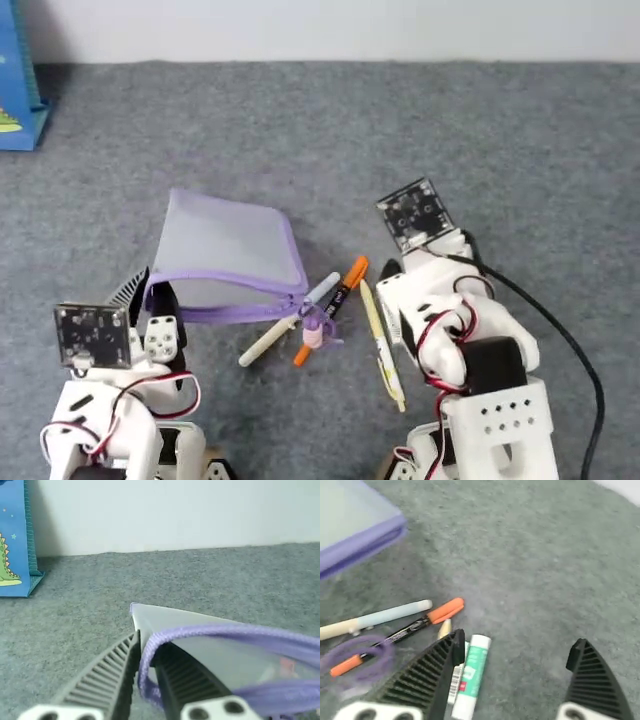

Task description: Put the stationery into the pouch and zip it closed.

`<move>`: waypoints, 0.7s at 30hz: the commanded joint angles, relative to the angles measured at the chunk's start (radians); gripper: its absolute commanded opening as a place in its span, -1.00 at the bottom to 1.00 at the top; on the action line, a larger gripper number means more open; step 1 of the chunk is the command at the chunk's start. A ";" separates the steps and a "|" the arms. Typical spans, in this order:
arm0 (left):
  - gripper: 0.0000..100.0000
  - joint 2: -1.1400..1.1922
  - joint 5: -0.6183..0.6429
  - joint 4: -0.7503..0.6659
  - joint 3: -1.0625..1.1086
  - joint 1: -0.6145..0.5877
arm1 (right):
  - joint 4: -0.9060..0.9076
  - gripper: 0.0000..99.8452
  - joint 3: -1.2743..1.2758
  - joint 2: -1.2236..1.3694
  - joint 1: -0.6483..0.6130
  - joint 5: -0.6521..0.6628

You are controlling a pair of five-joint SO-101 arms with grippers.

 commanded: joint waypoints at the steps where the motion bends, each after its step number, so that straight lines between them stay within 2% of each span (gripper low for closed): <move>1: -0.98 0.104 0.020 0.002 -0.079 0.006 | -0.035 -0.35 -0.009 0.042 0.019 -0.006; 9: -0.98 0.327 0.021 -0.009 -0.147 0.006 | -0.044 -0.35 -0.141 0.395 0.024 -0.006; 18: -0.98 0.350 0.021 -0.006 -0.119 0.000 | -0.041 -0.36 -0.356 0.839 0.061 -0.006; 21: -0.98 0.350 0.021 -0.009 -0.107 -0.002 | -0.007 -0.49 -0.448 0.963 0.079 -0.006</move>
